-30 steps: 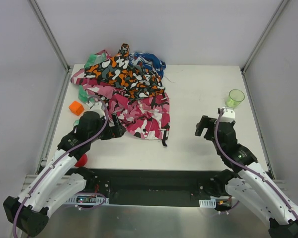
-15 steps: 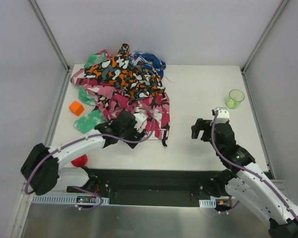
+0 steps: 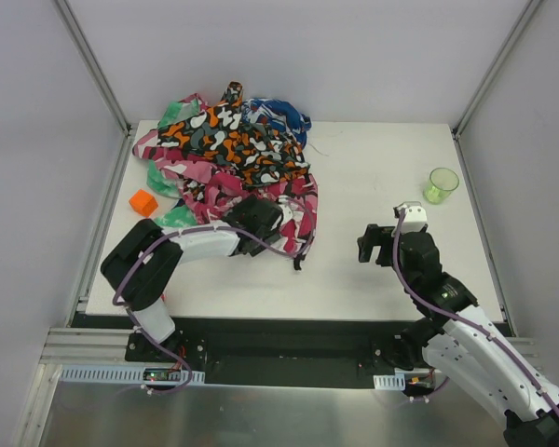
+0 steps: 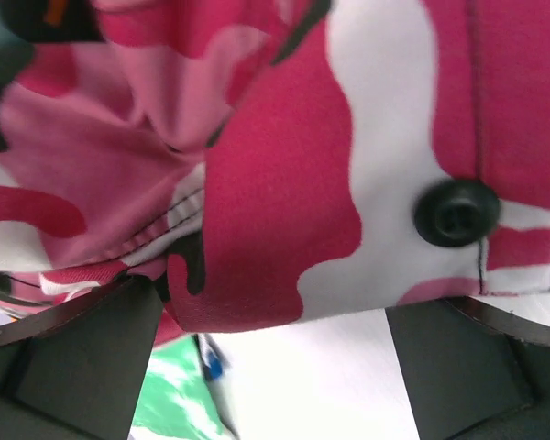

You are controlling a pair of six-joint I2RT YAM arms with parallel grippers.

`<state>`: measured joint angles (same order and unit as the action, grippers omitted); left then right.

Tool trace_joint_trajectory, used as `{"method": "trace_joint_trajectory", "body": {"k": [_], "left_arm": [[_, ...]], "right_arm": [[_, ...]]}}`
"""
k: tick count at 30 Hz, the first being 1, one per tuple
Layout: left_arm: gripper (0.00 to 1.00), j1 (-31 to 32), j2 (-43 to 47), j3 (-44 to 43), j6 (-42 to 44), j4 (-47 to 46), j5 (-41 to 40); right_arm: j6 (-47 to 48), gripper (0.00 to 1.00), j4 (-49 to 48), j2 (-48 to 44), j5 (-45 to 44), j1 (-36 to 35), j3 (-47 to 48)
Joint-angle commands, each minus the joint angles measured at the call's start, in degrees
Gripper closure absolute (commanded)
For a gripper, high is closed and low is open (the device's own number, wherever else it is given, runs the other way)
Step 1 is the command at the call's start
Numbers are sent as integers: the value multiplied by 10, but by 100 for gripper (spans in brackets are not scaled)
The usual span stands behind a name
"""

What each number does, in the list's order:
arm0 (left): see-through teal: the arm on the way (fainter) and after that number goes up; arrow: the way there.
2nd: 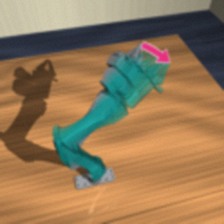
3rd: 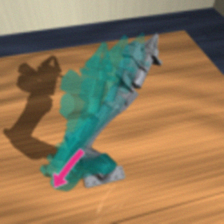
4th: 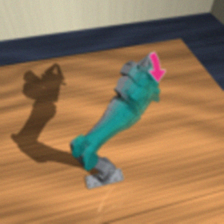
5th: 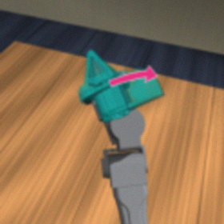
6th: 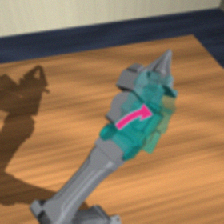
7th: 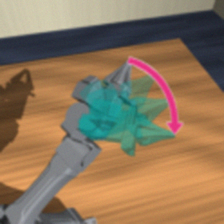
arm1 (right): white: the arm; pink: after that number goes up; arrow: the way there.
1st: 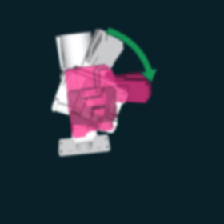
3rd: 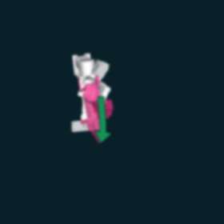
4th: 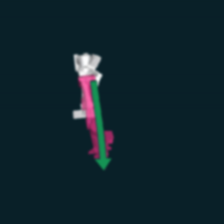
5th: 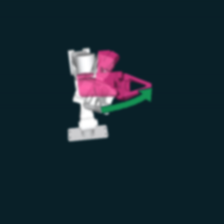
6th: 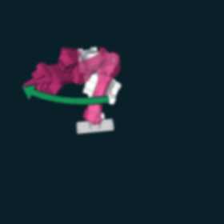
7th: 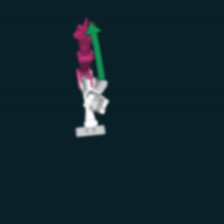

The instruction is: Pick out a specific cloth from the pile

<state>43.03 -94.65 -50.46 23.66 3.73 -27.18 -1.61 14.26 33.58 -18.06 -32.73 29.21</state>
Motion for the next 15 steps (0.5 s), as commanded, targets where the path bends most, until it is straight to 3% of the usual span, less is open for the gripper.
{"method": "trace_joint_trajectory", "body": {"k": [1, 5, 9, 15], "left_arm": [[1, -40, -72, -71, 10, -69, -130], [1, -71, -125, -118, 29, -163, -237], [1, -91, -153, -110, 124, -355, -255], [1, -134, -221, -176, 262, -529, -281]], "right_arm": [[12, 4, -27, -6, 9, -1, 1], [11, 4, -29, -7, 12, -1, -1], [12, 4, -31, -3, 9, -1, 0], [27, 4, -40, 10, 11, -1, -1]]}}
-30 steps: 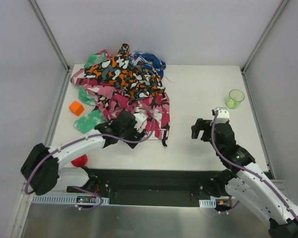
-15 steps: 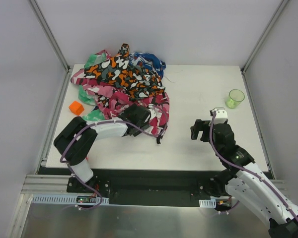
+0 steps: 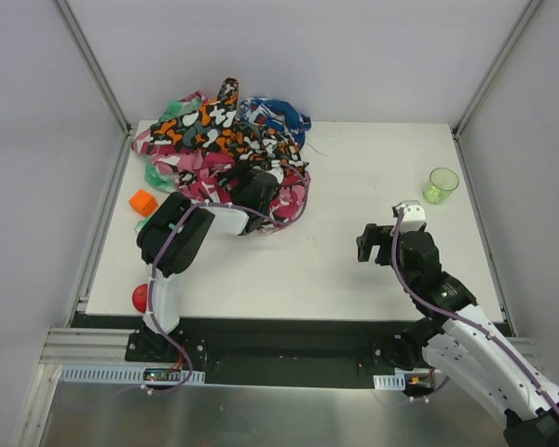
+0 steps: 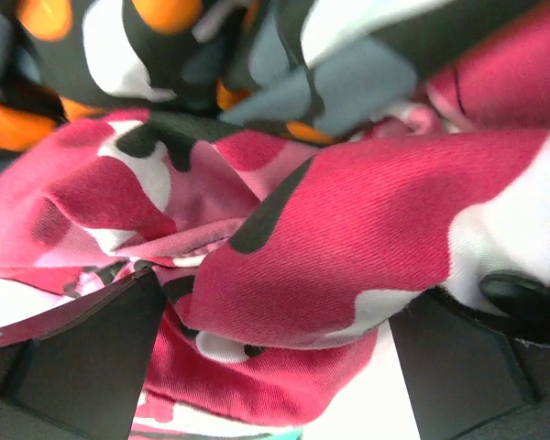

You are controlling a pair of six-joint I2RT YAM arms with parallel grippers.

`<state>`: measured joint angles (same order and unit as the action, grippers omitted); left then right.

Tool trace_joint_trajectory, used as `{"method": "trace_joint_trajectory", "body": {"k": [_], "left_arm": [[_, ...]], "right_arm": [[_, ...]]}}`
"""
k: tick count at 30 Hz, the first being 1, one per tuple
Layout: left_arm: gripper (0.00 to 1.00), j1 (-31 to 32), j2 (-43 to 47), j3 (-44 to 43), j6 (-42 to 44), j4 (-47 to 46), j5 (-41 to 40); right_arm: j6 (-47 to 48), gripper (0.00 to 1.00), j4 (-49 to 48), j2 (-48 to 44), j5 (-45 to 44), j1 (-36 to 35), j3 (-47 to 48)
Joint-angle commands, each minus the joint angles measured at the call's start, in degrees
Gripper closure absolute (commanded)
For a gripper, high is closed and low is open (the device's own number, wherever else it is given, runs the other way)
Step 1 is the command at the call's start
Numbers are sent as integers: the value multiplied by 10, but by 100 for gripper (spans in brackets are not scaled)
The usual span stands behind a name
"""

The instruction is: Pick out a specific cloth from the pile

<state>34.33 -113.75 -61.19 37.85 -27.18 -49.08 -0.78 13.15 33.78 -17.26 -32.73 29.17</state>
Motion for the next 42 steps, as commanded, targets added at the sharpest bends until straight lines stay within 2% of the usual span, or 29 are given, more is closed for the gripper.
{"method": "trace_joint_trajectory", "body": {"k": [1, 7, 10, 16, 19, 23, 25, 28, 31, 33, 35, 37, 39, 42], "left_arm": [[1, -52, -38, -84, 135, -237, -59], [1, -86, -107, -212, 229, -306, -59], [1, -102, -122, -290, 230, -281, -43], [1, -138, -134, -418, 78, -42, 16], [1, -159, -154, -490, 25, 43, 35], [1, -195, -198, -622, -93, 213, 70], [1, -209, -210, -655, -137, 286, 115], [1, -225, -225, -665, -197, 346, 144], [1, -263, -246, -702, -340, 458, 243], [1, -303, -262, -739, -455, 531, 371], [1, -339, -273, -736, -541, 538, 489], [1, -360, -286, -742, -605, 542, 548], [1, -361, -299, -760, -628, 553, 579], [1, -369, -329, -781, -683, 570, 575]], "right_arm": [[19, 4, -29, 10, 2, -1, 0], [21, 4, -29, 8, -2, -1, 2], [21, 4, -29, 3, -5, -1, 0], [16, 4, -36, 36, 6, -1, 7], [14, 5, -39, 66, 8, 0, 18], [14, 4, -55, 102, 9, 2, 28], [14, 4, -64, 118, 11, 2, 33], [14, 4, -73, 143, 16, 3, 43], [15, 4, -80, 168, 27, 5, 54], [15, 4, -82, 184, 33, 6, 61], [13, 4, -87, 203, 41, 7, 70], [10, 4, -89, 221, 55, 7, 81], [10, 4, -92, 238, 66, 8, 90], [-7, 4, -103, 262, 79, 8, 98]]}}
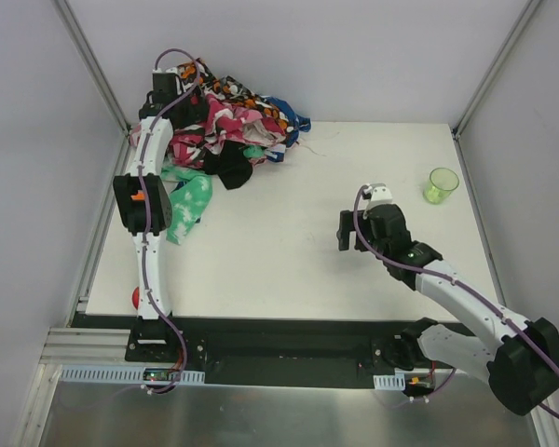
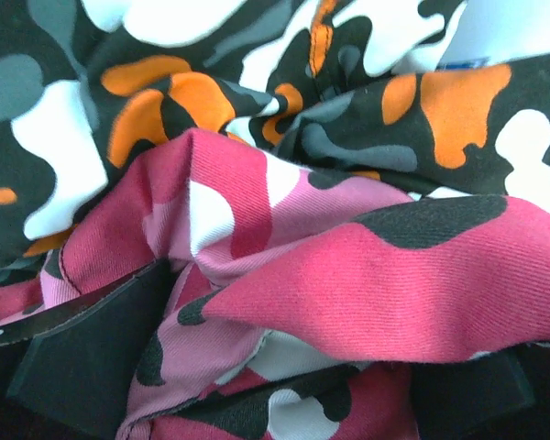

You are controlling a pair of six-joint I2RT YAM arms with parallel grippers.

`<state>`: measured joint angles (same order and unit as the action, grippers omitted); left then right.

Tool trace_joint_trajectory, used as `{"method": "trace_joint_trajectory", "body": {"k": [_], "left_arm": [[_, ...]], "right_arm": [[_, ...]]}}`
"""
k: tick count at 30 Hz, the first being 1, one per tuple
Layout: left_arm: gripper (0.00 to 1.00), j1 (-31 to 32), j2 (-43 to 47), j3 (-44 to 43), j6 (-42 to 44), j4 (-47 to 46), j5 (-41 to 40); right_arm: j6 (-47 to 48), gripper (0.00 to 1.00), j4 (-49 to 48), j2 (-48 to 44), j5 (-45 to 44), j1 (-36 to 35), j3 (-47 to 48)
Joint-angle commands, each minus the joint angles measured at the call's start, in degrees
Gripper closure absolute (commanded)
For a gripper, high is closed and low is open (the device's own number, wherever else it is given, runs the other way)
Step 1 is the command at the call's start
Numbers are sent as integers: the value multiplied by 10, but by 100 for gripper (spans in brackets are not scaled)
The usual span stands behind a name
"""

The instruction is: Pick out a specific cloth from the pile

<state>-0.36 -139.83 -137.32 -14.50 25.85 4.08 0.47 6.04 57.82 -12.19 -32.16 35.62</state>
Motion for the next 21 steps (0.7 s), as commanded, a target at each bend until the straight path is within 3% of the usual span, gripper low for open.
{"method": "trace_joint_trajectory", "body": {"k": [1, 4, 9, 13, 21], "left_arm": [[1, -29, -81, -25, -183, 46, 84], [1, -40, -106, -23, -227, 53, 181], [1, -35, -98, -6, -232, 55, 163], [1, -42, -86, -5, -233, 61, 150], [1, -44, -77, -8, -234, 62, 148]], "right_arm": [[-21, 4, -34, 27, 36, 3, 35], [-25, 4, -53, 48, 61, 3, 40], [-72, 4, -229, 161, 174, 3, 73], [-144, 4, -300, 330, 225, -14, 206], [-330, 4, -361, 639, 137, -57, 487]]}}
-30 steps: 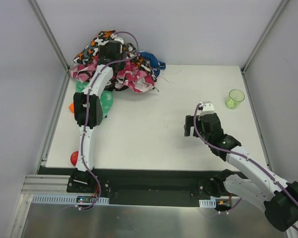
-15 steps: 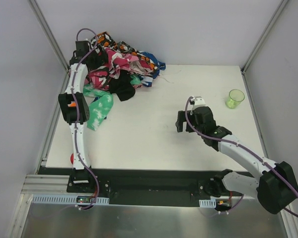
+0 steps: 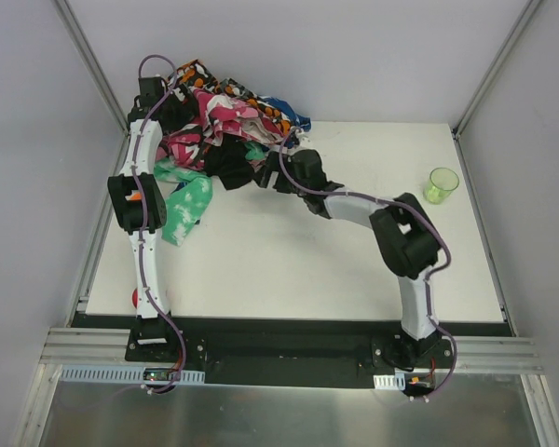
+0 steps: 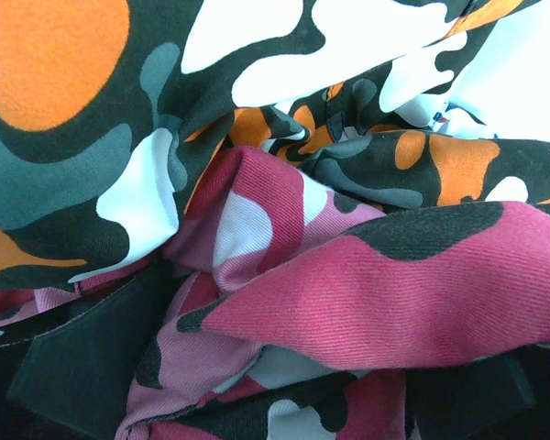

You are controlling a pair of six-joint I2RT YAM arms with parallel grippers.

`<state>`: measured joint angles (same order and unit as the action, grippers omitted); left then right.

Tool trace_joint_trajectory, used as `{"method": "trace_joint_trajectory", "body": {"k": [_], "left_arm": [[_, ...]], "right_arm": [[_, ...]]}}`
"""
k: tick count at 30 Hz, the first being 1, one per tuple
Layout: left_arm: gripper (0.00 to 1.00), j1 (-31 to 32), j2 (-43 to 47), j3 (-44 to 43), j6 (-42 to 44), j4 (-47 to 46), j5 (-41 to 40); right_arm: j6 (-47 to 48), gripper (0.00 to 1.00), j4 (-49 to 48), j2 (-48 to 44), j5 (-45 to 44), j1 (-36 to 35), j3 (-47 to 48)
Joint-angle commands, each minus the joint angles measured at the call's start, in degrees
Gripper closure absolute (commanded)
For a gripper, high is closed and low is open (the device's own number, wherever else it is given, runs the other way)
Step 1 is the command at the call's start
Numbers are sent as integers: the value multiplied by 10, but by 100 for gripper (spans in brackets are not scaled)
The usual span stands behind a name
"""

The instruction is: Pick out a specific cloth from the pile

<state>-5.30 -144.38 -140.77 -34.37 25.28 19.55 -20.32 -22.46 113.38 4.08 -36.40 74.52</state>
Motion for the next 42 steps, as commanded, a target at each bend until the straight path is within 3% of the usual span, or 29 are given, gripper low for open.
{"method": "trace_joint_trajectory", "body": {"k": [1, 12, 18, 27, 29, 32, 35, 36, 39, 42], "left_arm": [[1, 6, -31, 25, -34, 68, -9], [1, 5, -29, 32, 2, 68, -16], [1, 6, -17, 46, 26, 69, -38], [1, 5, -15, 44, 33, 68, -38], [1, 5, -15, 45, 41, 68, -40], [1, 5, -10, 47, 49, 67, -44], [1, 6, -7, 47, 52, 67, -46], [1, 6, -6, 47, 53, 67, -49], [1, 5, 0, 47, 50, 67, -57], [1, 4, 11, 51, 49, 68, -76]], "right_arm": [[-139, 4, -76, 111, -37, -20, 122], [-229, 4, -51, 295, -187, -49, 354], [-312, 3, -48, 382, -196, -58, 474], [-323, 9, -51, 406, -219, -76, 533], [-318, 16, -33, 412, -223, -81, 554], [-336, 44, -32, 416, -226, -81, 554], [-342, 90, -41, 416, -215, -81, 550], [-337, 99, -40, 415, -205, -80, 549], [-329, 99, -43, 389, -172, -79, 505], [-312, 100, -124, 300, -155, -81, 350]]}}
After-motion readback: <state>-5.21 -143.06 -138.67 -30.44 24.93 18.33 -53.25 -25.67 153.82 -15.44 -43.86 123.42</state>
